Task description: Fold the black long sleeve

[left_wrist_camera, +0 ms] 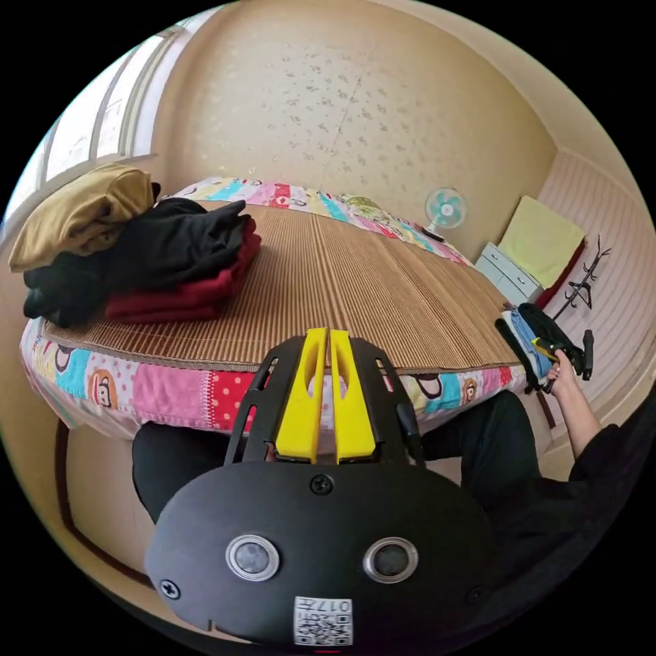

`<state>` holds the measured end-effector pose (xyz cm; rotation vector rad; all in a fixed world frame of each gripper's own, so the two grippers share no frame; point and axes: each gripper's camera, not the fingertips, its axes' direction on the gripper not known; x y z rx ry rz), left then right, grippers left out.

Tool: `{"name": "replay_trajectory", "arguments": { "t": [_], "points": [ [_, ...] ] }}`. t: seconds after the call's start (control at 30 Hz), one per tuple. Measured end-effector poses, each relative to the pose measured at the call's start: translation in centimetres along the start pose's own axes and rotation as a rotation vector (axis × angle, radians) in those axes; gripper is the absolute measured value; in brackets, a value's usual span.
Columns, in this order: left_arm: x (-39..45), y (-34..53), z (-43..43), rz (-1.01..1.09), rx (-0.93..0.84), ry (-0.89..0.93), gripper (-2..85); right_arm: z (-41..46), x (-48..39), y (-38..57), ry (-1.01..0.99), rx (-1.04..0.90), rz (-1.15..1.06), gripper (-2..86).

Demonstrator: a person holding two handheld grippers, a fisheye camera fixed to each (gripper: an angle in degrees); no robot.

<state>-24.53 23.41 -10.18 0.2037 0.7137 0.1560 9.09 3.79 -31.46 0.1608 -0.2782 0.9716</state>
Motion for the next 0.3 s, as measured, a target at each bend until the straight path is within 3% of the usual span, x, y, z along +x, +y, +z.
{"name": "replay_trajectory", "arguments": {
  "t": [0.17,0.23,0.3],
  "points": [
    [4.2,2.0,2.7,0.024,-0.060,0.119,-0.9,-9.7,7.4,-3.9,0.052,0.297,0.286,7.2],
    [4.5,2.7,3.7,-0.012,-0.064,0.125,-0.9,-12.3,13.0,-4.8,-0.079,0.394,0.491,9.0],
    [4.6,3.3,5.1,-0.035,-0.080,0.109,-0.9,-11.2,17.0,-6.0,-0.190,0.337,0.600,9.6]
  ]
}}
